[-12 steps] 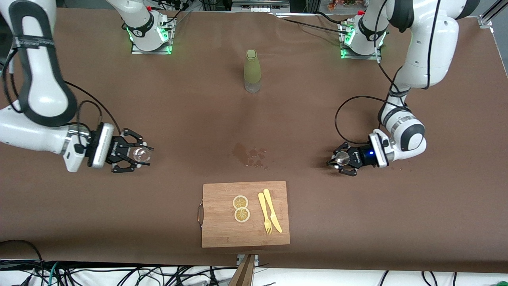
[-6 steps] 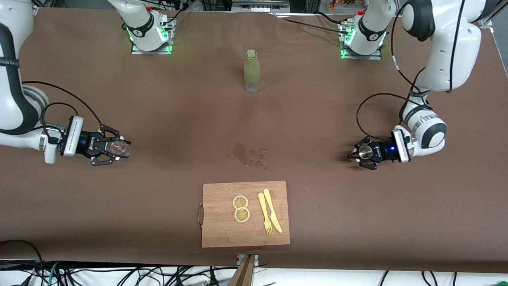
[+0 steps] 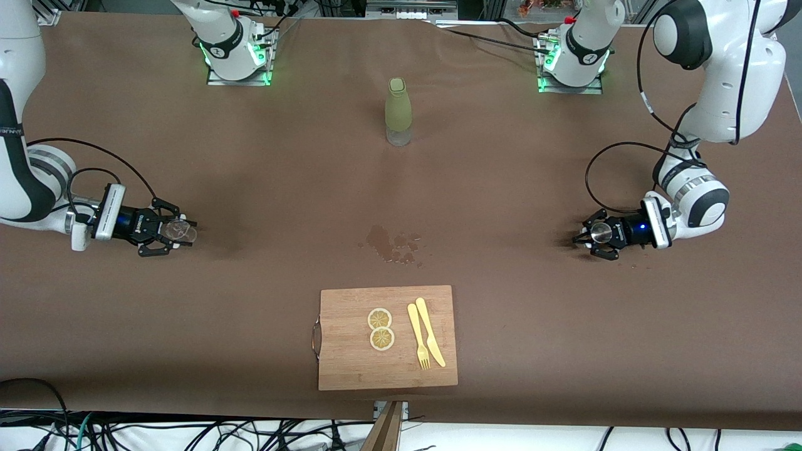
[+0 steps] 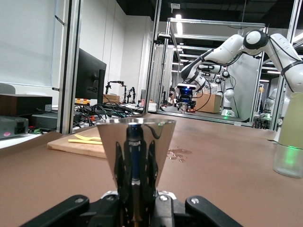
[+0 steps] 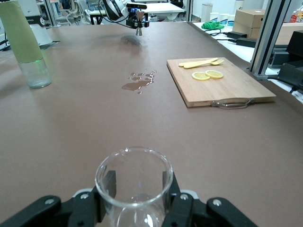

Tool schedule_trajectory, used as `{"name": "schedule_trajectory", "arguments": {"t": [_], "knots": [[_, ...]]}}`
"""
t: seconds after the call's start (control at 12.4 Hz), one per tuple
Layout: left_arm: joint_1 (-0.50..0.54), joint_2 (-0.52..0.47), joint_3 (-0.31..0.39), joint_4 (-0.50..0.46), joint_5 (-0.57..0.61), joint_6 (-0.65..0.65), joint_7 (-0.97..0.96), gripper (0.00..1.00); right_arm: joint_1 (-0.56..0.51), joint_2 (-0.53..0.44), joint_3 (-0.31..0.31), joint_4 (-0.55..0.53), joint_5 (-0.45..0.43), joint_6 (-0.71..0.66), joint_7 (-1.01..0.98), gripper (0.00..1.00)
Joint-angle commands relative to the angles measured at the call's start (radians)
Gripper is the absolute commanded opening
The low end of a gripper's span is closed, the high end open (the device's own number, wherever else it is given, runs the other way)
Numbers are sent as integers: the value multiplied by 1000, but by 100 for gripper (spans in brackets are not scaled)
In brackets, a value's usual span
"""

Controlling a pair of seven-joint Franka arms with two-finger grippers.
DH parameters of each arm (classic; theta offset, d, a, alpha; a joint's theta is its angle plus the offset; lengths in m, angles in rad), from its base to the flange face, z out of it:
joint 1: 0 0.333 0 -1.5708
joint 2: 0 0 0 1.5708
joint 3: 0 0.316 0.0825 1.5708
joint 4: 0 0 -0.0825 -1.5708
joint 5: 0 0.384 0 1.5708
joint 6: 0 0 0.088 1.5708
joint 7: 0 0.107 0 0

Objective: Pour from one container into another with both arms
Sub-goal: 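Lower the glass with the right gripper while the left gripper lowers the jigger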

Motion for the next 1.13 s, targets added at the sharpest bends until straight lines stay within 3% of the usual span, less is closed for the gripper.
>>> {"name": "schedule_trajectory", "arguments": {"t": [0.0, 1.05], "knots": [[46, 36, -12, 37, 48, -44, 63, 0, -33, 46, -3, 1, 24, -28, -34, 17], [117, 79, -12, 53, 123, -65, 138, 0, -41, 191, -15, 79, 29, 57, -159, 17]]}}
